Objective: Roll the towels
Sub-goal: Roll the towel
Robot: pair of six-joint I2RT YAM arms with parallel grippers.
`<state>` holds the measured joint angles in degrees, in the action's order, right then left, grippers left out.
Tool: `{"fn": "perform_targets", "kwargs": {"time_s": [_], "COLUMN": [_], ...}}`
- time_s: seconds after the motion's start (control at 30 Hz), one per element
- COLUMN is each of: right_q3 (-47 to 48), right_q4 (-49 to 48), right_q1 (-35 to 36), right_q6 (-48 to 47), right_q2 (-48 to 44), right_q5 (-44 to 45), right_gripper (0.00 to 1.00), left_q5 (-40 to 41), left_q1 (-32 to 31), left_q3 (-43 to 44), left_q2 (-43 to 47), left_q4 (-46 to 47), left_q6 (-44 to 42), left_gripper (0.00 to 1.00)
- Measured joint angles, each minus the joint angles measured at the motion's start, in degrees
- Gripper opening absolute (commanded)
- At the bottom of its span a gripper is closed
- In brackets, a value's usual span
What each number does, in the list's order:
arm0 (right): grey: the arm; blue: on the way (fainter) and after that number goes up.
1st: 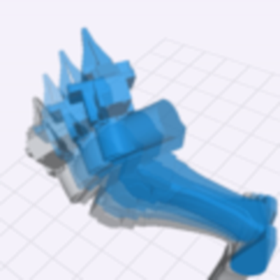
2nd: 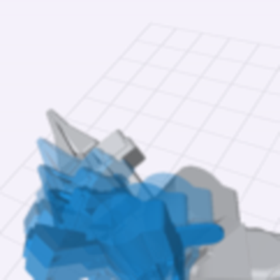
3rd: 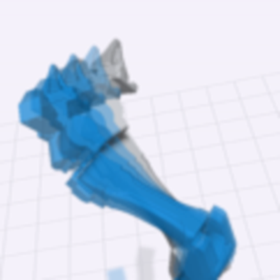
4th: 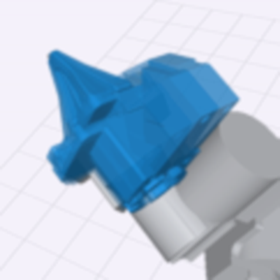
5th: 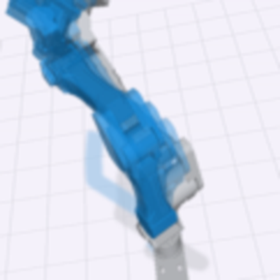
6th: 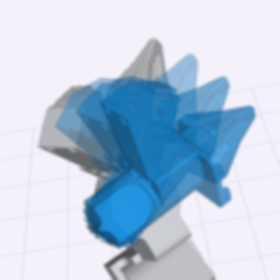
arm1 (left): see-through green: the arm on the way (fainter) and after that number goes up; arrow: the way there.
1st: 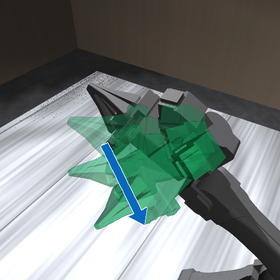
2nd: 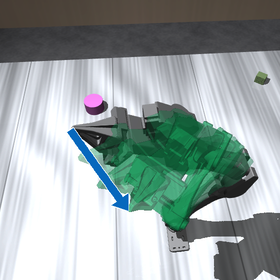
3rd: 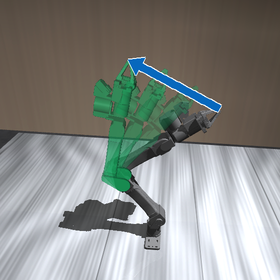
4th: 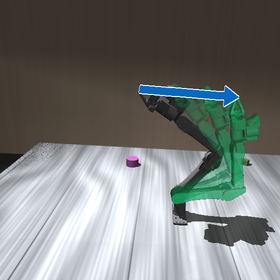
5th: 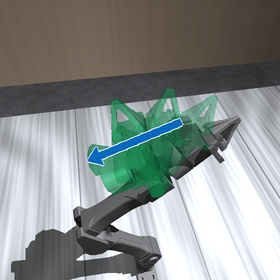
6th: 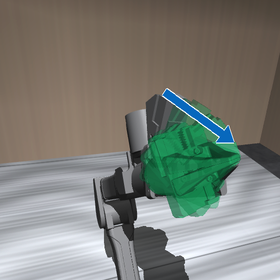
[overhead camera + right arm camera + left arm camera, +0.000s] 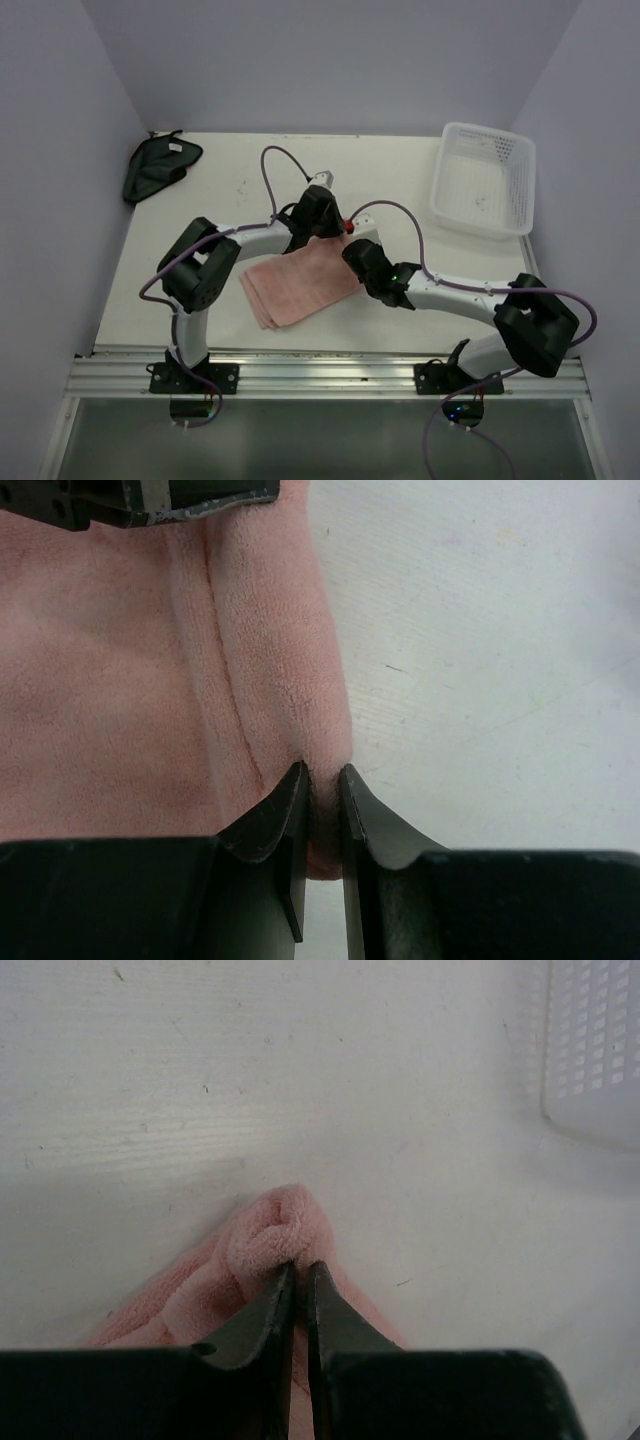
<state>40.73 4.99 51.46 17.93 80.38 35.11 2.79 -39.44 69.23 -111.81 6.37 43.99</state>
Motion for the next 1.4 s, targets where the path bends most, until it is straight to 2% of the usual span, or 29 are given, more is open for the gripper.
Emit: {"fn": "perform_targets", "kwargs": {"time_s": [0.37, 0.9, 1.4], "right_q3": [1.84, 2.32, 4.13], "right_q4": [2.25, 0.96, 1.51], "right_q1": [0.85, 6.32, 12.11], "right_q6": [-6.36, -18.38, -23.71], "right_q2": [2.12, 7.58, 17.79], "right_q5": [4.55, 14.12, 23.15], "right_gripper": [0.00, 0.00, 0.00], "left_q5": [-1.70, -2.36, -2.99], "left_q1": [0.37, 0.44, 0.44], "left_q3": [-2.69, -7.45, -11.43], "left_q2": [0.39, 2.56, 4.76], "left_q4": [6.54, 11.15, 12.48], "left_q6": [1.51, 1.92, 1.95], "left_gripper": [0.00, 0.00, 0.00]}}
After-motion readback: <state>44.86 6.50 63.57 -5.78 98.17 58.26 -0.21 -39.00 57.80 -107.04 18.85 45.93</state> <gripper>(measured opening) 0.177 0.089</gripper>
